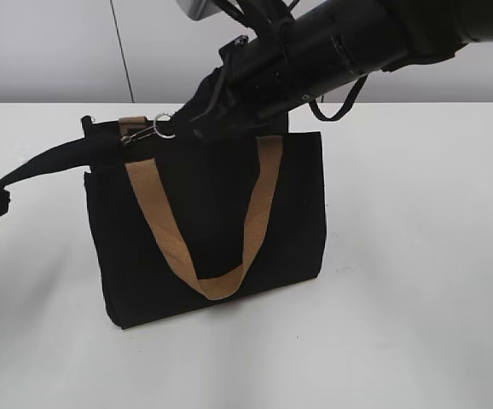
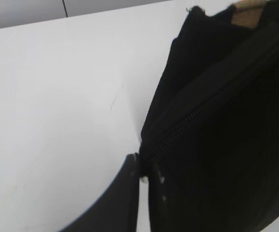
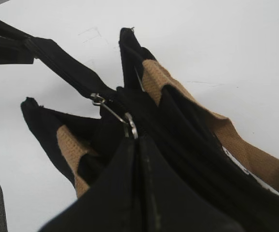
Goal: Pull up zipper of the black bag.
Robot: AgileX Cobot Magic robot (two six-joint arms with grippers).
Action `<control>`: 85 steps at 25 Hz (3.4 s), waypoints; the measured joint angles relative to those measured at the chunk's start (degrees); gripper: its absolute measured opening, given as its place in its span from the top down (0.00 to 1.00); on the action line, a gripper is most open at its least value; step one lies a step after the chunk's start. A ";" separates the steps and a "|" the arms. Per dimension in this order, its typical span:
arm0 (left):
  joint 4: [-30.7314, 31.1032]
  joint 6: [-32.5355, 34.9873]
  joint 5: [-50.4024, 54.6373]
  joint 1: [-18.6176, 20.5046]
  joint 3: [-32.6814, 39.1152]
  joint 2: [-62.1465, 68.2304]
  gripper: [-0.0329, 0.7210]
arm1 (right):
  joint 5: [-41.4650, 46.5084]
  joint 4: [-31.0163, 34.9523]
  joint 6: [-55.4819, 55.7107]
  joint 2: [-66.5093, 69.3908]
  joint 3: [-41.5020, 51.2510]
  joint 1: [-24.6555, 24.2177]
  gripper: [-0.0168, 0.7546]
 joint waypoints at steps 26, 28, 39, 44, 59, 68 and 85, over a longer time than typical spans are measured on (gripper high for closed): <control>-0.06 0.18 1.07 0.00 0.00 -15.47 0.94 | 0.38 1.35 0.04 0.00 0.00 0.06 0.98; -0.06 0.18 1.68 0.00 0.00 -15.47 0.94 | 0.38 1.35 0.04 0.00 0.00 0.06 0.98; -0.58 0.18 5.31 0.00 0.00 -15.57 0.94 | 0.38 -1.12 0.04 0.00 0.00 0.06 0.98; -0.58 0.18 6.59 0.00 0.00 -15.57 0.94 | 0.38 -1.29 0.06 0.00 0.00 0.06 0.98; -0.58 0.18 7.83 0.00 0.00 -15.57 0.94 | 0.60 -1.88 1.21 0.00 0.00 -3.33 0.98; -0.53 0.18 7.89 0.00 0.00 -15.57 0.94 | 2.30 -2.11 1.37 0.00 0.00 -7.77 0.98; -0.53 0.18 8.84 0.00 0.00 -15.57 0.94 | 9.42 -2.57 1.75 -0.11 0.00 -16.49 0.98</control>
